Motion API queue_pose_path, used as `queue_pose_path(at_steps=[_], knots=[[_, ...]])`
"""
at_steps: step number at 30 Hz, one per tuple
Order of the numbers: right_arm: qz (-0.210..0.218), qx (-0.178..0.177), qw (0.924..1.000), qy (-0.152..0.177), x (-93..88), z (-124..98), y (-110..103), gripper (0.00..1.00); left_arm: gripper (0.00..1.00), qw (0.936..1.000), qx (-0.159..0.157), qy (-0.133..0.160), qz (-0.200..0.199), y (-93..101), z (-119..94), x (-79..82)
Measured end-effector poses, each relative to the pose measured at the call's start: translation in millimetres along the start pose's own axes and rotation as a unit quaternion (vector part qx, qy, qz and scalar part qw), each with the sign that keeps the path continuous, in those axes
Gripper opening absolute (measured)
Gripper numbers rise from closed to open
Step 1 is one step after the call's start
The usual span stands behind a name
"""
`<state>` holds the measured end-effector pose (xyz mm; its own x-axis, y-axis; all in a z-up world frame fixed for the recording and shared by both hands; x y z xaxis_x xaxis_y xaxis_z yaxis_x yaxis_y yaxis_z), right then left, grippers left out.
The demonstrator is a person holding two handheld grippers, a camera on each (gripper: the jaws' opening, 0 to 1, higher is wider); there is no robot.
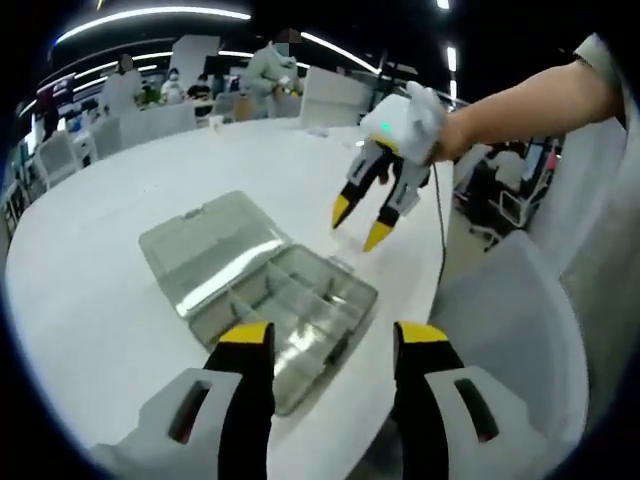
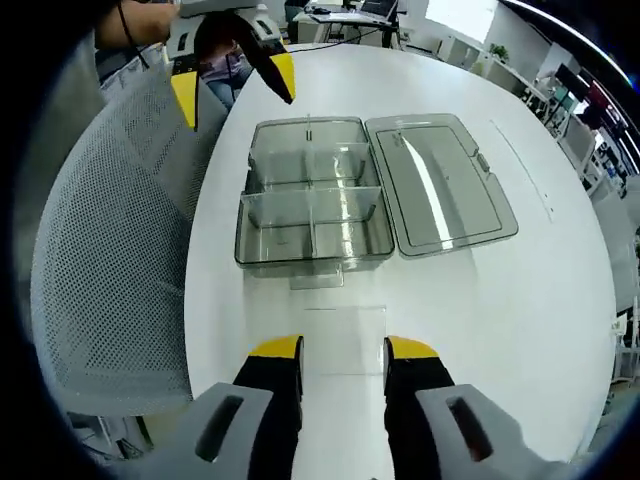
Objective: Insert the divider into the dual guide fixture by aligning both edges with the guide slots and pushing it downward to the bottom, including one-sided entry, uneven engagement, binding, and posture correction.
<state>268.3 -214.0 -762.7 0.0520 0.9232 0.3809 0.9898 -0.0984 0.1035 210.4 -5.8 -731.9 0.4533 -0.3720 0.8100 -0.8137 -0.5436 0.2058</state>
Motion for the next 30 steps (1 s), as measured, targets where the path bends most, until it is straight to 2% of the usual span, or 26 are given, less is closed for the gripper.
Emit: queue_pose_path(at_steps=[19, 21, 24, 30], knots=[[-0.067, -0.035, 0.9952, 0.061, 76.8, -25.3, -27.7, 0.27, 0.42, 0.9985, -0.01, 0.019, -0.05, -5.8, 6.1, 8.2], [-0.073, -0.036, 0.9945, 0.066, 83.7, -26.2, -29.9, 0.27, 0.41, 0.9966, -0.022, 0.024, -0.076, -4.4, 7.0, 9.5], [-0.082, -0.039, 0.9932, 0.074, 92.8, -27.1, -33.5, 0.27, 0.39, 0.9955, -0.021, 0.029, -0.087, -7.3, 6.4, 10.9], [-0.1, -0.043, 0.9912, 0.075, 101.3, -26.0, -40.2, 0.27, 0.31, 0.9888, -0.034, 0.043, -0.139, -9.7, 5.9, 15.9]])
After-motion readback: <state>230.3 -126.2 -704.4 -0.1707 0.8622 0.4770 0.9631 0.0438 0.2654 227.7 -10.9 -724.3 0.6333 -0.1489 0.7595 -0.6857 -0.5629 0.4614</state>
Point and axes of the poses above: the point that each gripper's makers call its tool centre point, and the gripper's own axes: z roughly forward along the fingers, y roughly to its right, x roughly out of its top, the point moved 6 cm from there along -z, roughly backward along the fingers
